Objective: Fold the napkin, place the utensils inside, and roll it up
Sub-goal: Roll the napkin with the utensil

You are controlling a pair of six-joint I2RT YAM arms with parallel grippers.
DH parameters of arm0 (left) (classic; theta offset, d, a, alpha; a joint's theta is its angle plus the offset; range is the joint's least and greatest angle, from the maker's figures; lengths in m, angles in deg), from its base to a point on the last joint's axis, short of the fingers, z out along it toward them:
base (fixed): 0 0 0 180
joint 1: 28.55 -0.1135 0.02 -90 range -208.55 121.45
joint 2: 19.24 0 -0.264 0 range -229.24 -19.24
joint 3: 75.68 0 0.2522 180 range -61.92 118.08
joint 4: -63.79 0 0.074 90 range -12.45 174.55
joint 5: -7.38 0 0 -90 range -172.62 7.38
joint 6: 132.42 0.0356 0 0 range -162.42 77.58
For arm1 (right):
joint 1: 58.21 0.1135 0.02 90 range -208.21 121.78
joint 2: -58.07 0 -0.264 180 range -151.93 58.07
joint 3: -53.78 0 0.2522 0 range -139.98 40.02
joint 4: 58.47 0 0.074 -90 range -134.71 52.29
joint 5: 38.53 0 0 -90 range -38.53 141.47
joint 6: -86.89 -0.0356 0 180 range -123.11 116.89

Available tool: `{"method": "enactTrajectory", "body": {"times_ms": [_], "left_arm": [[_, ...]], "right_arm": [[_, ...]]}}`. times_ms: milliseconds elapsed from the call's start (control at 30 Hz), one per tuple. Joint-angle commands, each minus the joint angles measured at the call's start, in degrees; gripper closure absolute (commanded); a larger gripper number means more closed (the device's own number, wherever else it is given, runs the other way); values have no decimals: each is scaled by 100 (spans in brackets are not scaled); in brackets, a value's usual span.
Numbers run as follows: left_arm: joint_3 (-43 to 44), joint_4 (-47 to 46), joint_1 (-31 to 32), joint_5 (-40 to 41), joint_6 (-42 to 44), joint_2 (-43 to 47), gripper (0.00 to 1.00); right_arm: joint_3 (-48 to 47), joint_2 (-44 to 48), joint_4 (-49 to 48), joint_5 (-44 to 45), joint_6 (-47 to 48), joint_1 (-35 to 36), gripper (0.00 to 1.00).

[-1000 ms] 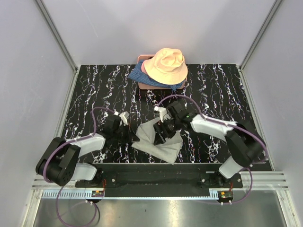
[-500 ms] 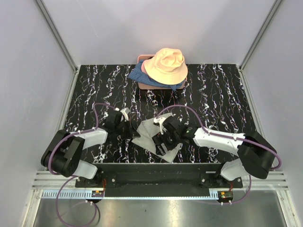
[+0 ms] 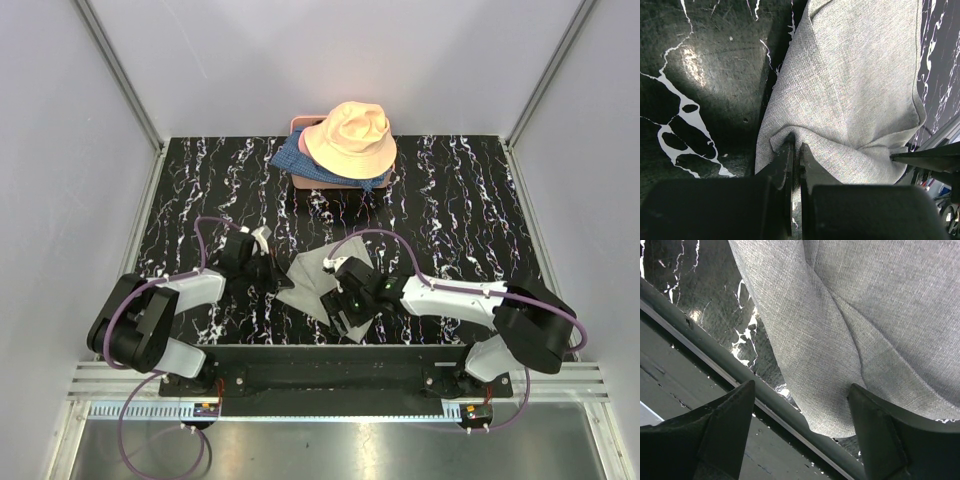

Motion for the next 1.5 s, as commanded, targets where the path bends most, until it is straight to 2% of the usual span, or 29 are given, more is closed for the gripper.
{"method": "enactTrajectory", "body": {"times_ms": [0,100,267,367,633,800,900,967,1100,1267,1467], "left_arm": [[66,411,-113,342,322,-139,100],[66,420,-122,324,331,-139,100],[66,429,-131,315,331,-139,100],[49,429,-131,324,340,-139,100],[49,438,-183,307,358,-200,100],[57,455,-201,324,393,-218,100],[58,473,-218,333,410,-218,100],[58,473,-218,324,419,-218,100],[66,455,-218,289,410,-236,100],[75,429,-218,254,410,-236,100],[93,446,-218,236,410,-244,100]], "right_arm": [[32,-24,229,303,-361,139,21],[50,-68,326,329,-476,166,25],[129,-85,422,224,-669,166,44],[129,-112,431,136,-722,174,50],[138,-419,484,-294,-845,157,54],[146,-428,545,-321,-837,95,48],[-64,-227,756,-251,-679,86,37],[-397,-138,1037,-181,-521,86,31],[-1065,-50,1512,-57,-318,95,26],[-1620,-190,1249,57,182,113,21],[-2130,-998,836,408,763,314,18]]}}
